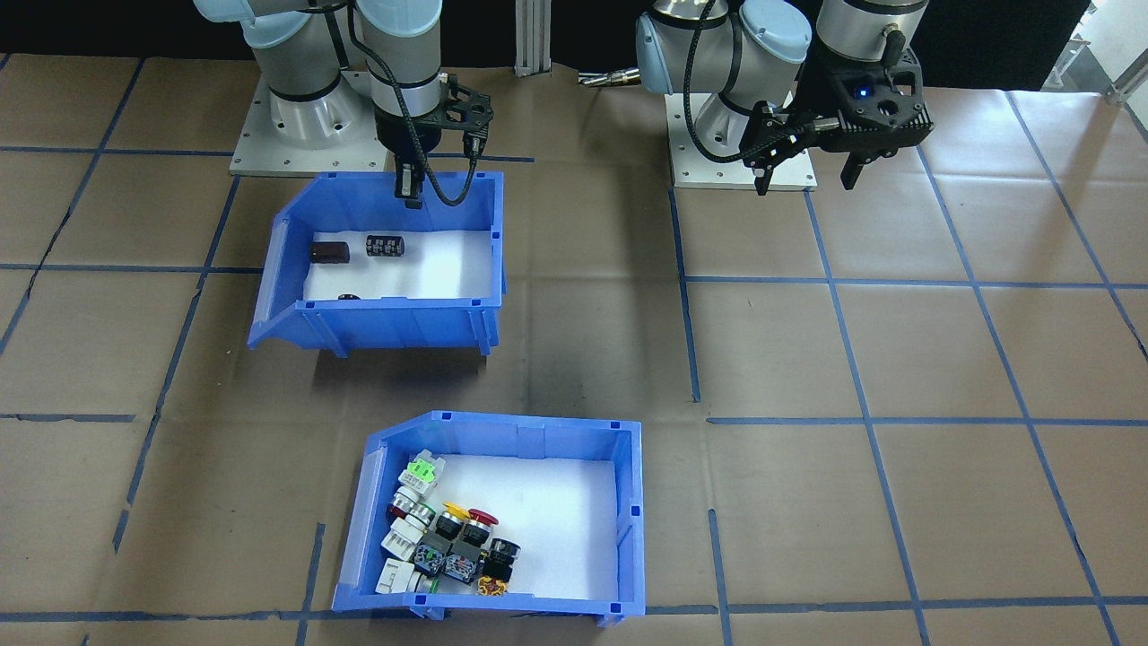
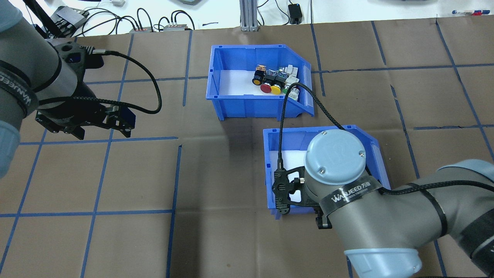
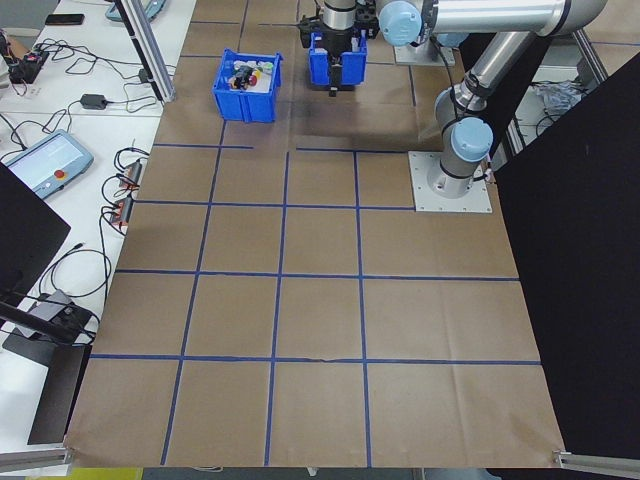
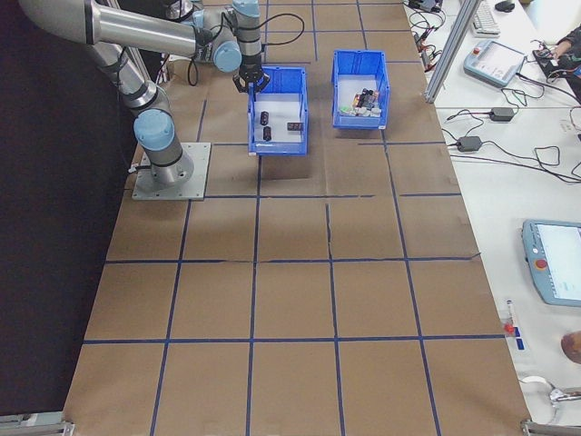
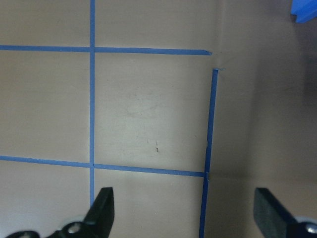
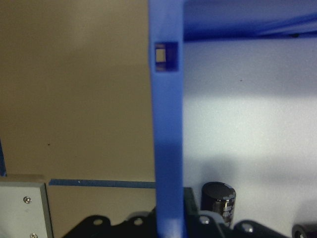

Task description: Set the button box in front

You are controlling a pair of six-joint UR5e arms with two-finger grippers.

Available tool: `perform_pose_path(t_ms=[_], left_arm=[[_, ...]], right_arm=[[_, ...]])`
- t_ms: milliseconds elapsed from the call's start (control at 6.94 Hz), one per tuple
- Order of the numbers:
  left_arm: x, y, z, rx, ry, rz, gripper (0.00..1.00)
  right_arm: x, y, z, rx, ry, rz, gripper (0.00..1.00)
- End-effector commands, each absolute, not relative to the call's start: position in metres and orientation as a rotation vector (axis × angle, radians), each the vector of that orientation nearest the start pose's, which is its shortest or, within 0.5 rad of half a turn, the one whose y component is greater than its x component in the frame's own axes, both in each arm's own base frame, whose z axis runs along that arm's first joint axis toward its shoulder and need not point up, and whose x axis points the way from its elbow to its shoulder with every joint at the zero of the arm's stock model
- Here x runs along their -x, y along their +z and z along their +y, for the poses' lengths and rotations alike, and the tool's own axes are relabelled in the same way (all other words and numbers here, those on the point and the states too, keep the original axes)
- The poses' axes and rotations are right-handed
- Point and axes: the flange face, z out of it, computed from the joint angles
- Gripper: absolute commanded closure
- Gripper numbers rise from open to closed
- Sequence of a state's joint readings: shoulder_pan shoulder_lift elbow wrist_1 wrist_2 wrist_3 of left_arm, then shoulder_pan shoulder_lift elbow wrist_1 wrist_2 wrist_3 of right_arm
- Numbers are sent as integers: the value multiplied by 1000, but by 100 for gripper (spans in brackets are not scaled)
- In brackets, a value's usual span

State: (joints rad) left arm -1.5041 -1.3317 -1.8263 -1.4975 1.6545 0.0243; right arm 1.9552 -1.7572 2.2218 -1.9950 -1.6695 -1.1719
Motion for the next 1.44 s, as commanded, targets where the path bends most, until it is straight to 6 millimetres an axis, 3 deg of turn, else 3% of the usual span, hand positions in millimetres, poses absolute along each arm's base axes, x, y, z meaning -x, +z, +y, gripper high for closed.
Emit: perform_pose_path(t_ms=[0, 144, 1008, 1297], left_arm=[[99, 478, -397, 74, -93, 3051, 0], [99, 478, -397, 74, -90, 3052, 0], [99, 470, -404, 80, -61, 3055, 0], [98, 472, -403, 80, -69, 3052, 0]], right_arm=[[-300, 275, -289, 2284, 30, 2307, 97], [-316, 268, -285, 2292, 15, 2304, 97], [-327, 268, -275, 2279, -5, 2302, 97], [-333, 272, -285, 2271, -11, 2309, 96]])
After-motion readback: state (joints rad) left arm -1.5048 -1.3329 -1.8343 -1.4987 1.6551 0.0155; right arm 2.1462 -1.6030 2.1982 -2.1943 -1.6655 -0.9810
